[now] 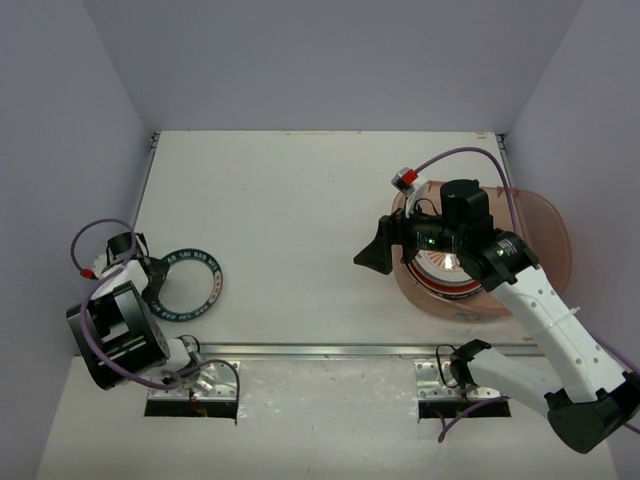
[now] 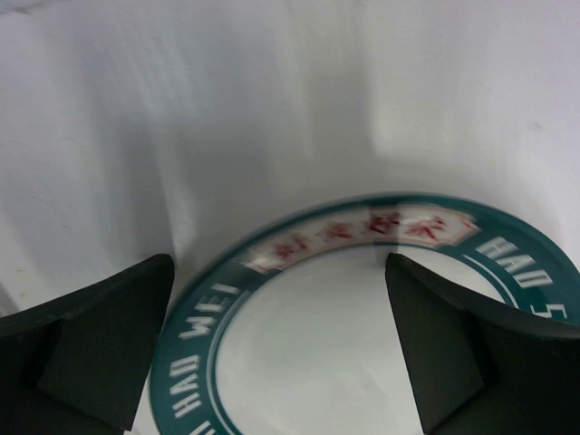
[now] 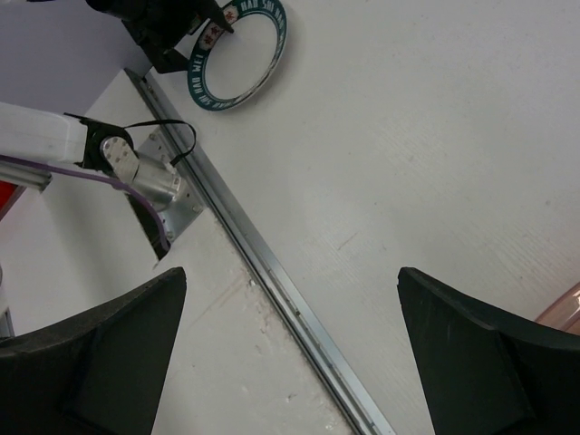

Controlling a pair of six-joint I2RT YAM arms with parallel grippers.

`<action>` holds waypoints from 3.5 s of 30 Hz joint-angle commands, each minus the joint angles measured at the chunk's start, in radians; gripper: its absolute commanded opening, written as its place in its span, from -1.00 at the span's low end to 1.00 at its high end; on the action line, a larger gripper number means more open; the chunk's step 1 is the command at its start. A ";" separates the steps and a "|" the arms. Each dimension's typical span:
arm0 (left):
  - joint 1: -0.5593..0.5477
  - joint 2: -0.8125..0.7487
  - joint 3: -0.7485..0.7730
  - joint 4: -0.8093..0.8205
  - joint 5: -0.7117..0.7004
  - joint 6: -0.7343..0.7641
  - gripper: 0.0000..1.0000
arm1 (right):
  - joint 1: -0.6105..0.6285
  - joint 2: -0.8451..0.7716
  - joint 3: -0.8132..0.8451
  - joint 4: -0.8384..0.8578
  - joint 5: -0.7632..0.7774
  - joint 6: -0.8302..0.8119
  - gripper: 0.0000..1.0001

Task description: Place the plates into the plastic bin on the countertop

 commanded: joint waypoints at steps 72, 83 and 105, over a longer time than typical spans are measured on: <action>-0.605 -0.564 0.259 0.135 0.689 0.155 1.00 | -0.302 0.092 -0.195 0.497 -0.172 0.520 -1.00; -0.606 -0.671 0.186 -0.002 0.238 0.407 1.00 | -0.914 -0.262 -0.283 0.117 0.379 0.467 -1.00; -0.651 -0.639 0.173 -0.010 0.265 0.403 1.00 | -0.916 -0.219 -0.331 0.030 0.440 0.245 0.95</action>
